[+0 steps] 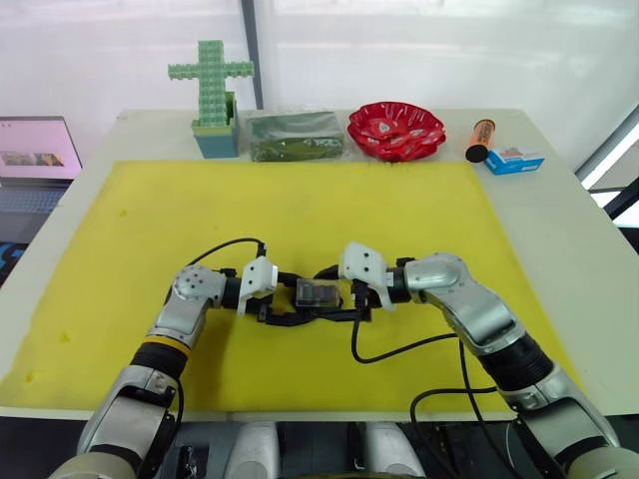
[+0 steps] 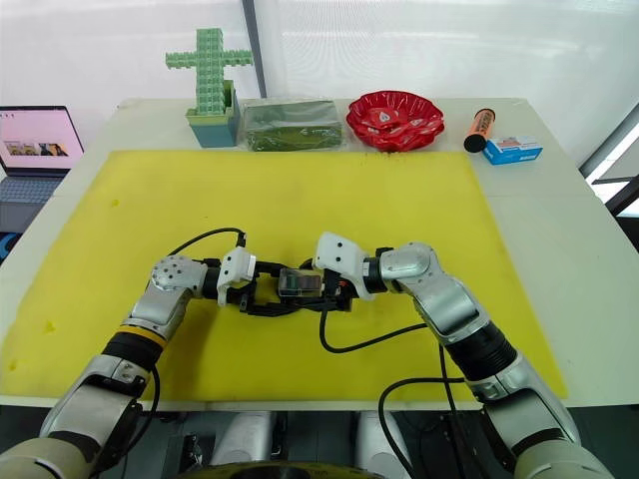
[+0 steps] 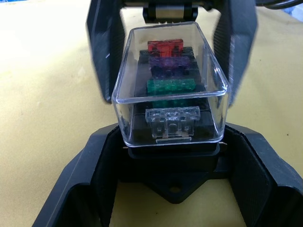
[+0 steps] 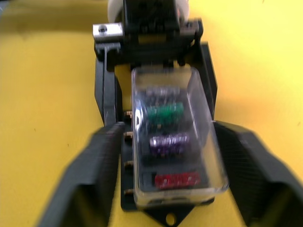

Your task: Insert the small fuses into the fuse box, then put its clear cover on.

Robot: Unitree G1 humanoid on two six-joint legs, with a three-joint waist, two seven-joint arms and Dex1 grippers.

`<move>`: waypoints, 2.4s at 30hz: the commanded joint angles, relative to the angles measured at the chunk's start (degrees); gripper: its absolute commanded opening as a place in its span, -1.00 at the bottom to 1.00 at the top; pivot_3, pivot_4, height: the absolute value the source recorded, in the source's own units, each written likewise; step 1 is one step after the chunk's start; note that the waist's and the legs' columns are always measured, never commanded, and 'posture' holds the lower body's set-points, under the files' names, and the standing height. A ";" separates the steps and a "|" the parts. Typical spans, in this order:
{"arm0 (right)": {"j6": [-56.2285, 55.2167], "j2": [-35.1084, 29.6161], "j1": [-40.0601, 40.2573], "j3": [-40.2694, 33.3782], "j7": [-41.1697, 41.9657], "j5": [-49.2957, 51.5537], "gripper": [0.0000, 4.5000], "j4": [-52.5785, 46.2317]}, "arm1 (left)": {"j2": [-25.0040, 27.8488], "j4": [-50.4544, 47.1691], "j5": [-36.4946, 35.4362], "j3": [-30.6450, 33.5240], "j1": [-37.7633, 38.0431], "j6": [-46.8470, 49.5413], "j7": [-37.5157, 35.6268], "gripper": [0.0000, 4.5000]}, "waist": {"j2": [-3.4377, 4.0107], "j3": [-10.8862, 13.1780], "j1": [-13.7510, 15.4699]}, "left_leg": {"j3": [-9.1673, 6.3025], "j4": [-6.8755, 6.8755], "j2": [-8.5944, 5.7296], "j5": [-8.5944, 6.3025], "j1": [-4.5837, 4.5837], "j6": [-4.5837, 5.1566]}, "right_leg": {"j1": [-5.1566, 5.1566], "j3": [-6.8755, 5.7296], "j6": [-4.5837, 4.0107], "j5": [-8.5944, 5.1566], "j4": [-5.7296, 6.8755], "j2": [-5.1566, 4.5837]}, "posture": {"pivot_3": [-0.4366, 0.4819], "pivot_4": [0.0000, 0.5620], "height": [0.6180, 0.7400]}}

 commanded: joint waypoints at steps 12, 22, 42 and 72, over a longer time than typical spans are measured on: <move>-2.75 0.43 -0.62 -4.35 1.84 3.33 0.79 -2.56 | 0.21 0.25 0.55 0.13 0.24 -1.02 0.00 0.25 | 0.00 0.00 0.00 | 0.00 0.00 0.00 0.00 0.00 0.00 | 0.00 0.00 0.00 0.00 0.00 0.00 | -0.05 -0.47 1.00; -2.02 3.76 -3.58 -12.55 1.80 12.45 0.71 -3.07 | 0.22 0.55 0.62 0.11 0.19 -1.55 -0.10 0.25 | 0.00 0.01 -0.01 | 0.00 -0.01 0.01 0.00 0.00 0.00 | 0.00 0.00 0.00 0.00 0.00 0.00 | -0.05 -0.47 1.00; -8.45 7.15 -1.97 -8.60 3.66 10.68 -0.99 0.92 | 0.95 -1.87 0.26 -0.03 1.53 -0.53 -0.15 0.25 | 0.01 0.01 -0.12 | 0.00 -0.05 0.03 0.00 0.00 0.00 | -0.02 0.00 0.00 0.00 -0.01 0.00 | -0.05 -0.47 1.00; -18.73 6.17 2.11 -5.99 5.60 6.52 -0.99 9.96 | 1.33 -3.20 0.24 0.26 2.57 0.84 0.01 0.25 | 0.07 -0.15 -0.34 | 0.06 -0.15 0.06 -0.04 0.21 0.06 | 0.09 0.04 -0.01 -0.02 -0.02 -0.02 | -0.05 -0.47 1.00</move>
